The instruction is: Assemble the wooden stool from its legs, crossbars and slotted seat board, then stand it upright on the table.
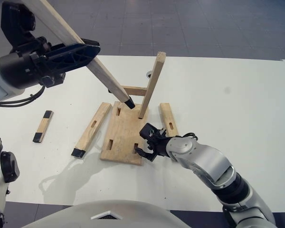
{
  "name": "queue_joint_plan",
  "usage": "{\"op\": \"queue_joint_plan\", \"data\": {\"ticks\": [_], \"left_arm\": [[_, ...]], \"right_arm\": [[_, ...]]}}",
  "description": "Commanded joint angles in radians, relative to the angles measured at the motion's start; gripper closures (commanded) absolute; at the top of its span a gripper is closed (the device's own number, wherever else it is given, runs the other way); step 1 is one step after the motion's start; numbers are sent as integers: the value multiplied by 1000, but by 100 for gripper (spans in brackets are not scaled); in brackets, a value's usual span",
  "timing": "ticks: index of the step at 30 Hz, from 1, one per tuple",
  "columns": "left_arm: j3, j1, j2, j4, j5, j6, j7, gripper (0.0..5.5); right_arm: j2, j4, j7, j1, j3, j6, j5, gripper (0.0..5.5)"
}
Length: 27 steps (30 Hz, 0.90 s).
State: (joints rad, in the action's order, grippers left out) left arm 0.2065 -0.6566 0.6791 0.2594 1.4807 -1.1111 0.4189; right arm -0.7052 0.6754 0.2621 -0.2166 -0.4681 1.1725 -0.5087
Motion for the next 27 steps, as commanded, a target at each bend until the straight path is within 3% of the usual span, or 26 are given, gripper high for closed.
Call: {"op": "queue_joint_plan", "data": {"ticks": [1,4,7,10,14,21,27], "left_arm": [[22,-2,63,14,-11,-16,48,344],[49,60,136,61,-11,-38,133,344],[72,150,199,101,-38,-43,221,344],[9,286,224,133,-203,19,290,344],[-77,402,172,139,-400,162,369,344],[-159,372,28,4,-596,380,453,344],[-172,327,-36,-87,-673,469,509,344]], "right_arm": [[-192,-73,140,19,-10,-91,86,115],[-301,-163,262,7,13,-218,153,115],[-326,-218,362,14,36,-323,184,115],[-320,-271,477,18,66,-494,201,115],[-298,-299,562,23,105,-572,202,115],[-317,-309,684,56,120,-638,233,115],[-233,-328,623,15,146,-552,266,115]]}}
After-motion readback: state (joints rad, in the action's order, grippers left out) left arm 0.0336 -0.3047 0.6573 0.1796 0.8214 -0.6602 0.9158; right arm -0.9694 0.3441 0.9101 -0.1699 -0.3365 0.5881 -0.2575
